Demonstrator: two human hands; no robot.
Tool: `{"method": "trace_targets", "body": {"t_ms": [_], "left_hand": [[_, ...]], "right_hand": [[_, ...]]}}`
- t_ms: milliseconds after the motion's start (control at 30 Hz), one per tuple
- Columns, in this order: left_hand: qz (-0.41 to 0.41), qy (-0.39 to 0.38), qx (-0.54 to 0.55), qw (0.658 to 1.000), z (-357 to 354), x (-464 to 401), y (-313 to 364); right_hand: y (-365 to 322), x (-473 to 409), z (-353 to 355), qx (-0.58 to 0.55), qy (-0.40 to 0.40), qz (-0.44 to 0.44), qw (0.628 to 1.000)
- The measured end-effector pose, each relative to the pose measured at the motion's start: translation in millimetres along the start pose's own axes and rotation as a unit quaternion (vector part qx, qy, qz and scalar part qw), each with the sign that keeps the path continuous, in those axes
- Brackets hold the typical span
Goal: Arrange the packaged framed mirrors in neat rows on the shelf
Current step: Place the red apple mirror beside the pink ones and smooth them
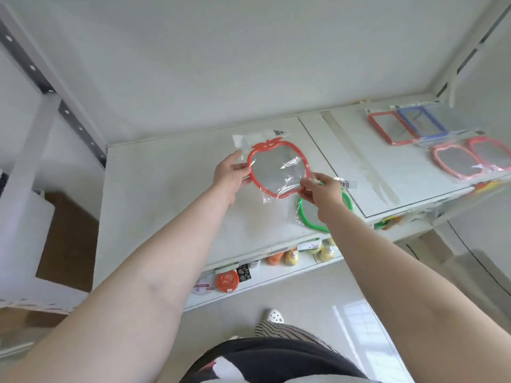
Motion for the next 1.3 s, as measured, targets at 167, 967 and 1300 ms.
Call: {"method": "trace_targets", "body": {"t_ms": [167, 967, 1300], "left_hand": [[0.014, -0.084, -0.025, 0.996, -42.4, 38.0, -27.1], [-0.003, -0.150, -0.207, 0.967, -306.6, 226.5, -151.6], [-0.033, -0.134, -0.252, 0.958, -384.2, 265.6, -165.7]], "right_hand": [[18.0, 66.7, 73.2, -0.010, 0.078, -0.006, 0.997], [67.9, 211.4, 418.2, -0.021, 0.252, -0.039, 0.967], [64.6, 208.8, 511.1, -0.036, 0.240, -0.040, 0.969]]}}
Point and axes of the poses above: each hand's wrist, its own x-axis away from the middle knuckle, its own z-axis out of the back of the hand, y = z × x, the point moved 10 cm from there along -x, towards the middle knuckle, and after that the axes turned 10 degrees about -x, right-handed, at the moved point
